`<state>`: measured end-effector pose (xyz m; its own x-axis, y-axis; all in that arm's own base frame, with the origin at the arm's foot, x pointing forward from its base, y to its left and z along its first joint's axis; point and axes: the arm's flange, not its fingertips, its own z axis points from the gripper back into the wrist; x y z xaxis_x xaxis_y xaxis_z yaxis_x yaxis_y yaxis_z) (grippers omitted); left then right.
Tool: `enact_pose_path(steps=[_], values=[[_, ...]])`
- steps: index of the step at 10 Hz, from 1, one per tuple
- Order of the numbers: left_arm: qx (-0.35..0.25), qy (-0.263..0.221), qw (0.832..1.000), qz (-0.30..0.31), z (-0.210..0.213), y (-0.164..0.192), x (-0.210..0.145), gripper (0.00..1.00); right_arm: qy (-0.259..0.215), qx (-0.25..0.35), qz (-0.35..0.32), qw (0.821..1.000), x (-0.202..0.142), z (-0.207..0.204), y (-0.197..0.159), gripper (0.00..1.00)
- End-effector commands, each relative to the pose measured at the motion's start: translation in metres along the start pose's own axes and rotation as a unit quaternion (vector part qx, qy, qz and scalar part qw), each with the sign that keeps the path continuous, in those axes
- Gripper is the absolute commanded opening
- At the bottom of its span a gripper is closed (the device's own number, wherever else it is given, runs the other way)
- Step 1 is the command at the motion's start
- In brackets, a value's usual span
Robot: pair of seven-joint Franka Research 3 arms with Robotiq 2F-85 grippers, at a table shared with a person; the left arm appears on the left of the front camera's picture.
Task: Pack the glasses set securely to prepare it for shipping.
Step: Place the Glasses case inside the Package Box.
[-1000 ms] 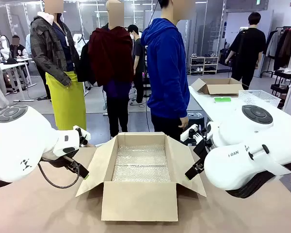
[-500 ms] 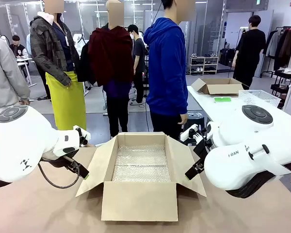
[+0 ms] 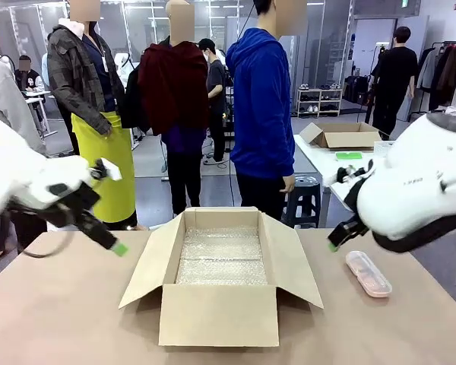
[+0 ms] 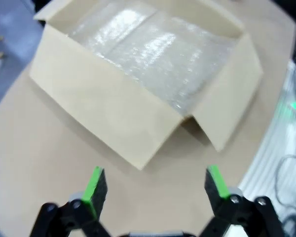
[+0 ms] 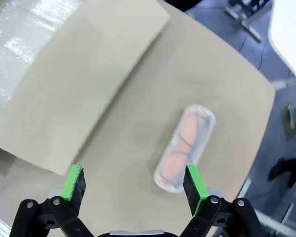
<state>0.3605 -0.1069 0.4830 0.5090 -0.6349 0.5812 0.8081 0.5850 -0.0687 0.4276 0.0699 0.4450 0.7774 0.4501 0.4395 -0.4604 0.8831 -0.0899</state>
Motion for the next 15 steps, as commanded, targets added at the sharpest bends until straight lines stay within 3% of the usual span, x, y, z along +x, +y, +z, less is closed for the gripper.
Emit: enact_pose_path(steps=[1,2,4,5,6,15], values=[[-0.054,-0.001,0.998,-0.038,0.032,0.010,-0.033,1.00,0.051,0.009,-0.057,0.997,0.007,-0.011,-0.032,1.00],[-0.081,-0.024,0.995,-0.054,0.043,0.001,-0.041,1.00,0.074,0.014,-0.080,0.994,0.006,-0.025,-0.051,1.00],[-0.073,-0.053,0.992,-0.086,0.058,-0.016,-0.052,1.00,0.109,0.016,-0.101,0.989,-0.001,-0.061,-0.080,1.00],[-0.066,-0.074,0.993,-0.066,0.060,-0.022,-0.054,1.00,0.097,0.029,-0.112,0.989,-0.003,-0.075,-0.088,1.00],[-0.069,-0.038,0.994,-0.076,0.062,0.002,-0.032,1.00,0.102,0.034,-0.109,0.988,-0.003,-0.083,-0.089,1.00],[-0.069,-0.038,0.994,-0.076,0.062,0.002,-0.032,1.00,0.149,0.036,-0.140,0.978,0.003,-0.162,-0.104,1.00]])
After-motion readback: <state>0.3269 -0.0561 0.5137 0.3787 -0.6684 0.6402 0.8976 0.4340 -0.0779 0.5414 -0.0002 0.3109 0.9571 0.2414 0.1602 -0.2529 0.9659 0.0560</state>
